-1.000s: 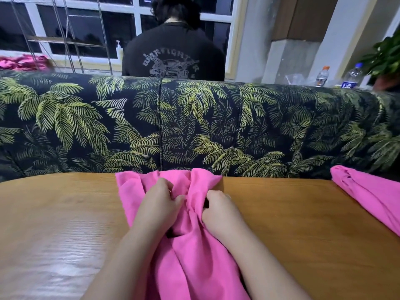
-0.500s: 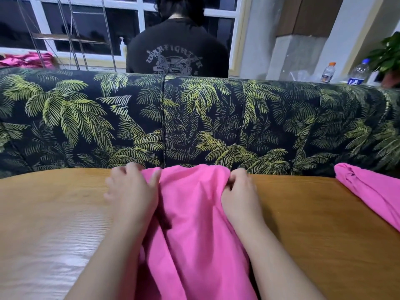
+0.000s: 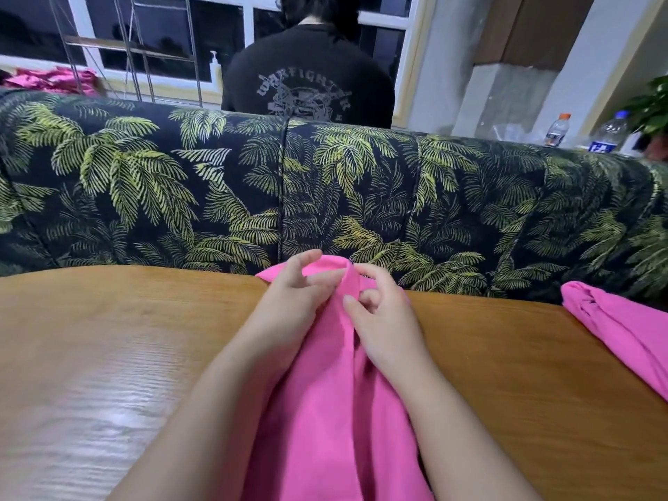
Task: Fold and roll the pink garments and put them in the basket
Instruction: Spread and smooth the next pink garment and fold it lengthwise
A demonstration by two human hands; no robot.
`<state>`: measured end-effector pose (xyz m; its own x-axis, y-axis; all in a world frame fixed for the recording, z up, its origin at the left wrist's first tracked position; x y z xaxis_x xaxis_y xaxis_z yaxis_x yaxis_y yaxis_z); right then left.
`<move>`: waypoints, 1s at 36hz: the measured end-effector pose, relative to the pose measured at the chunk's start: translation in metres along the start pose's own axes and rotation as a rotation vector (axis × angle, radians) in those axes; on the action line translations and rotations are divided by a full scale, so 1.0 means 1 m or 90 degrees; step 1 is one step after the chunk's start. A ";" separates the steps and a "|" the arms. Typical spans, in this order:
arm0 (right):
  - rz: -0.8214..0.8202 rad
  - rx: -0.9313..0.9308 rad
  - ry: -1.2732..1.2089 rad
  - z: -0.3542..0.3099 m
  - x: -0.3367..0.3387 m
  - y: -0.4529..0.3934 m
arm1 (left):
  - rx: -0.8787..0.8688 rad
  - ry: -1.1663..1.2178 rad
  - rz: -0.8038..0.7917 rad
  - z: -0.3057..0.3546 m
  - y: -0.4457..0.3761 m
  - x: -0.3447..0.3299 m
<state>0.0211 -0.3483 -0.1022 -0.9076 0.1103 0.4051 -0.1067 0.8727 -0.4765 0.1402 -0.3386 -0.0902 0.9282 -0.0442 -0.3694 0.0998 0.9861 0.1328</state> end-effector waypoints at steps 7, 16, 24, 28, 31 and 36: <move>0.031 0.018 0.183 -0.005 0.011 0.003 | -0.031 -0.526 0.319 0.001 -0.014 0.056; 0.018 -0.122 0.223 0.012 0.008 0.004 | 0.066 -0.610 0.220 -0.019 -0.011 0.027; 0.130 -0.071 0.167 -0.005 0.030 0.003 | 0.163 -0.239 0.256 -0.040 0.000 0.018; 0.162 -0.080 0.103 -0.009 0.041 0.007 | 0.188 -0.376 0.150 -0.043 0.014 -0.013; 0.160 -0.126 0.055 0.001 0.036 0.018 | 0.163 -0.401 0.186 -0.041 0.017 -0.028; 0.139 -0.175 0.133 0.016 0.049 0.035 | 0.132 -0.337 0.316 -0.038 0.030 -0.010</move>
<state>-0.0341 -0.3200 -0.1116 -0.7921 0.3771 0.4800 0.2180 0.9092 -0.3547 0.1206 -0.3027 -0.1177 0.9247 0.2752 0.2632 -0.3586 0.8618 0.3588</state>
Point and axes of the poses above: each hand's wrist, its own y-axis away from the middle knuckle, its own x-axis out of the back of the hand, z = x × y, the point moved 4 cm from there along -y, towards the middle knuckle, and after that the axes turned 9 degrees about x, right-handed, at the moved point
